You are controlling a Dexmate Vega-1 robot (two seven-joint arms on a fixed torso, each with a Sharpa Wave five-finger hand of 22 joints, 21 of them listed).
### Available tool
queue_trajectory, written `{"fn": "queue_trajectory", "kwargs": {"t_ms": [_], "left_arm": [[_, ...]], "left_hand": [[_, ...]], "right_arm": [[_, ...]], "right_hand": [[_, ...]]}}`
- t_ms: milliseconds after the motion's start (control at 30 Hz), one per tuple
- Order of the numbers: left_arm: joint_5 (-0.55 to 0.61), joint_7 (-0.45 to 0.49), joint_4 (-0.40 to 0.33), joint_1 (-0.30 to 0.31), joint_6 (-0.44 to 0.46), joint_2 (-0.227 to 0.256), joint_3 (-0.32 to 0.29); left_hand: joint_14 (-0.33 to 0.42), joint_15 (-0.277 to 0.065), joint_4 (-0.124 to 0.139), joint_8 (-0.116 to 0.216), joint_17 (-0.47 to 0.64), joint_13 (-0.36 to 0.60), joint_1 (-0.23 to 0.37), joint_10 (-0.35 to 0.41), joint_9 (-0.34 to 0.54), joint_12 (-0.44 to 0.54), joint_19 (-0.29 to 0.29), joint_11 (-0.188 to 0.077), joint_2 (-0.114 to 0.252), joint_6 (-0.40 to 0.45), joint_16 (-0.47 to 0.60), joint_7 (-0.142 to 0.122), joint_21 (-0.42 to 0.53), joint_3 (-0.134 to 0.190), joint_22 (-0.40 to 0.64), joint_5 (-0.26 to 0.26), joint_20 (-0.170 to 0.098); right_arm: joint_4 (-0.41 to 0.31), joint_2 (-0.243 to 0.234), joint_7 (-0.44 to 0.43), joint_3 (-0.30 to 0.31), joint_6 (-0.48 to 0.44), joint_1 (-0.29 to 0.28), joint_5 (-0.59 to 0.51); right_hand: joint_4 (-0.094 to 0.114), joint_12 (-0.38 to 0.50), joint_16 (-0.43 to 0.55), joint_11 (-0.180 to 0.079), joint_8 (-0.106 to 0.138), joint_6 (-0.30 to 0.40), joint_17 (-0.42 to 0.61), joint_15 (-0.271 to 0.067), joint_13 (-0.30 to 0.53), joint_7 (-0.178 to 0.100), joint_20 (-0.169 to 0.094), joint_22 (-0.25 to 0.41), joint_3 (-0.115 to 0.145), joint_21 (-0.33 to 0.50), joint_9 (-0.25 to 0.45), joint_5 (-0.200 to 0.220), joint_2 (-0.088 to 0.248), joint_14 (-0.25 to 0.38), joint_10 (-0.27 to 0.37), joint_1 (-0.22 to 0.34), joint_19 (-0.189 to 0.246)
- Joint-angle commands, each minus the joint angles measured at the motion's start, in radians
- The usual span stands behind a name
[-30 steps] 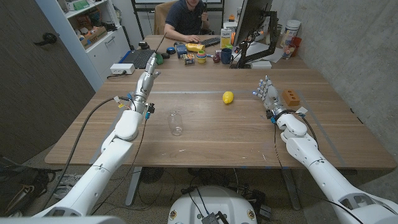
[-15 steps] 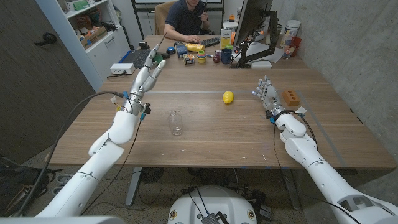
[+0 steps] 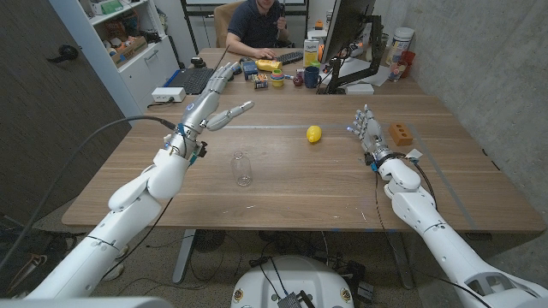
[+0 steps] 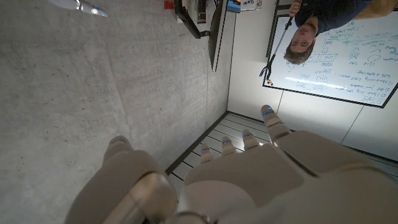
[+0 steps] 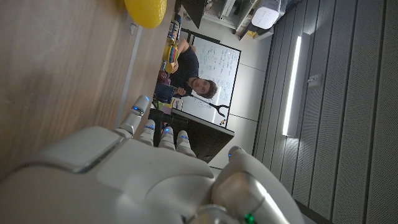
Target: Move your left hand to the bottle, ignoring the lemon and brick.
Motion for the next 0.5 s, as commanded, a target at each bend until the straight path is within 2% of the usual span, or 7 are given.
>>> {"fn": "queue_trajectory", "kwargs": {"t_ms": [33, 67, 167, 333, 500], "left_arm": [[0.08, -0.257, -0.128, -0.033, 0.195, 0.125, 0.07], [0.082, -0.282, -0.134, -0.039, 0.214, 0.132, 0.079], [0.076, -0.344, -0.145, -0.058, 0.25, 0.153, 0.103], [0.088, -0.423, -0.158, -0.091, 0.297, 0.182, 0.147], [0.092, -0.478, -0.167, -0.117, 0.32, 0.203, 0.185]], "left_hand": [[-0.081, 0.026, -0.013, 0.003, 0.004, 0.0, 0.027, -0.154, 0.005, 0.005, -0.004, 0.007, 0.001, -0.026, 0.012, -0.004, 0.003, -0.002, 0.002, 0.005, 0.002], [-0.091, 0.034, -0.02, -0.003, 0.003, -0.001, 0.042, -0.182, 0.004, 0.001, -0.001, 0.016, 0.001, -0.048, 0.011, -0.004, 0.003, -0.004, 0.001, 0.006, 0.003], [-0.098, 0.045, -0.024, -0.007, 0.003, -0.002, 0.051, -0.199, 0.003, 0.0, 0.0, 0.022, 0.002, -0.063, 0.01, -0.004, 0.004, -0.006, 0.001, 0.007, 0.003], [-0.088, 0.043, -0.03, -0.01, 0.002, -0.003, 0.064, -0.18, 0.003, 0.012, 0.004, 0.028, 0.002, -0.084, 0.016, -0.004, 0.005, -0.009, 0.001, 0.008, 0.003], [-0.052, 0.027, -0.041, -0.008, 0.002, -0.002, 0.088, -0.147, 0.005, 0.026, 0.017, 0.018, 0.001, -0.107, 0.031, -0.004, 0.008, -0.013, 0.002, 0.01, 0.002]], "right_arm": [[-0.019, 0.003, -0.016, 0.006, 0.018, -0.019, -0.009], [-0.022, 0.004, -0.019, 0.008, 0.015, -0.022, -0.007], [-0.029, 0.005, -0.024, 0.01, 0.013, -0.027, -0.004], [-0.028, 0.007, -0.027, 0.01, 0.024, -0.028, -0.009], [-0.028, 0.009, -0.032, 0.011, 0.027, -0.029, -0.011]], "right_hand": [[0.0, 0.008, -0.002, -0.004, 0.005, -0.009, 0.006, 0.008, 0.005, -0.001, 0.006, 0.001, -0.008, -0.003, 0.006, 0.005, 0.022, -0.041, -0.004, -0.001, -0.115], [0.0, 0.008, -0.002, -0.004, 0.005, -0.009, 0.006, 0.009, 0.005, -0.001, 0.006, 0.001, -0.008, -0.004, 0.006, 0.005, 0.022, -0.04, -0.004, -0.001, -0.115], [0.0, 0.008, -0.002, -0.004, 0.005, -0.009, 0.006, 0.007, 0.005, -0.001, 0.007, 0.001, -0.009, -0.005, 0.006, 0.005, 0.021, -0.039, -0.003, -0.001, -0.115], [0.0, 0.008, -0.003, -0.006, 0.005, -0.01, 0.006, 0.008, 0.005, -0.001, 0.009, 0.001, -0.011, -0.007, 0.006, 0.005, 0.021, -0.038, -0.003, -0.002, -0.116], [0.0, 0.008, -0.003, -0.006, 0.005, -0.01, 0.006, 0.009, 0.005, -0.002, 0.01, 0.001, -0.013, -0.009, 0.006, 0.005, 0.02, -0.036, -0.003, -0.002, -0.117]]}}
